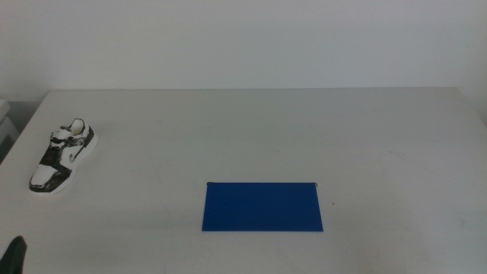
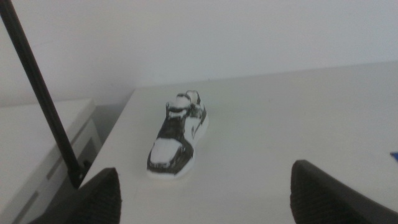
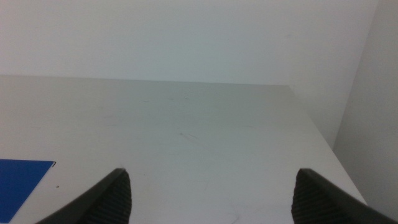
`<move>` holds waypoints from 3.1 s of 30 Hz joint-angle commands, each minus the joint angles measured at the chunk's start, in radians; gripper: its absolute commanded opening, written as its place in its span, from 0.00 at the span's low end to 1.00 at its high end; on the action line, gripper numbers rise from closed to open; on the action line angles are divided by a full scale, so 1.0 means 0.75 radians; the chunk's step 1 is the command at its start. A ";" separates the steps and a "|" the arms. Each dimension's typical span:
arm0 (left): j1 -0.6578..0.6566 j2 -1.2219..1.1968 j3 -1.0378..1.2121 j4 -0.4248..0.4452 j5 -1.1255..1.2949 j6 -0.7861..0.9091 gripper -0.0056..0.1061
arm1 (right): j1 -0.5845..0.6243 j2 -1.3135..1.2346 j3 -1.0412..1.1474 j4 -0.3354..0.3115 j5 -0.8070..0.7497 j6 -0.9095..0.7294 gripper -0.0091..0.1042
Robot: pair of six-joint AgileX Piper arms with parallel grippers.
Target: Use one arm to grab the shoe from the table and place it on the mat.
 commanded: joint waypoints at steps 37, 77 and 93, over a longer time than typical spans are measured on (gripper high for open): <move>-0.011 1.354 -1.364 -0.045 -0.054 -0.022 0.89 | -0.006 -0.028 -0.013 -0.011 -0.106 -0.017 0.67; 0.171 2.264 -2.386 -0.240 1.234 0.456 0.89 | -0.006 -0.028 -0.013 -0.011 -0.106 -0.017 0.67; 0.179 2.570 -2.386 -0.207 1.261 0.537 0.89 | -0.006 -0.028 -0.013 -0.011 -0.106 -0.017 0.67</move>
